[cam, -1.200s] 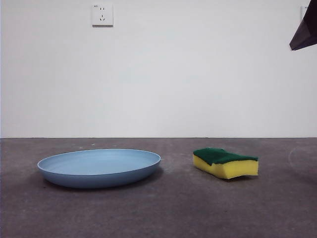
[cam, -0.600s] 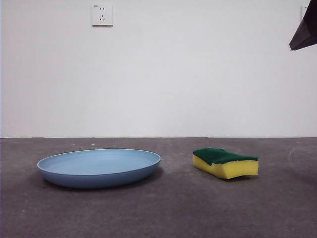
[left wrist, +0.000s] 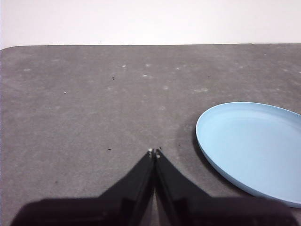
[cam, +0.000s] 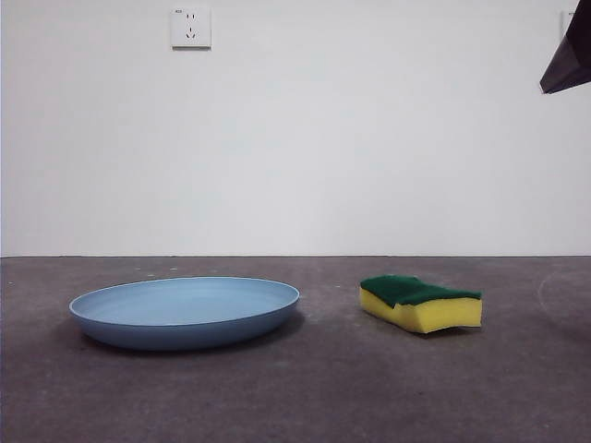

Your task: Pick up the plate,pick up the cloth,clean the plate with the cloth

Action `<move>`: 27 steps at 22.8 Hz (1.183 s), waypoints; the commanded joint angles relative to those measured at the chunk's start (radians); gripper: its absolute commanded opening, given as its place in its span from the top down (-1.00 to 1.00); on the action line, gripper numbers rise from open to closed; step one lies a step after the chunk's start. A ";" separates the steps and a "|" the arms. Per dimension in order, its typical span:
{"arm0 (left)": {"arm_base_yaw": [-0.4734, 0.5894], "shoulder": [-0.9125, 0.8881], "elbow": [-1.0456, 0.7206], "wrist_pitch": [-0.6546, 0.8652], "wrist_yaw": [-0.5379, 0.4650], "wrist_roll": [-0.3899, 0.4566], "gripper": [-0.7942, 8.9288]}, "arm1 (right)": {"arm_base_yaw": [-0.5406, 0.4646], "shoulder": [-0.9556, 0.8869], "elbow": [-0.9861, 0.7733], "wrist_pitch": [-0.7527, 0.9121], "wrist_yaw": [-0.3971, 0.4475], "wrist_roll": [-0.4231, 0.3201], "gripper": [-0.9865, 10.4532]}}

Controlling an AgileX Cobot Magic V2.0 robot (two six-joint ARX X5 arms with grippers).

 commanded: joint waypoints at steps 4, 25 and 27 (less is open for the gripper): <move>0.003 0.000 -0.014 0.003 -0.002 -0.004 0.84 | -0.006 -0.027 -0.006 -0.022 0.014 -0.077 0.82; 0.003 0.000 -0.014 0.003 -0.002 -0.003 0.84 | -0.393 -0.613 -0.538 0.304 -0.162 -0.137 0.82; 0.003 0.000 -0.014 0.003 -0.002 -0.003 0.84 | -0.393 -0.624 -0.557 0.301 -0.162 -0.127 0.82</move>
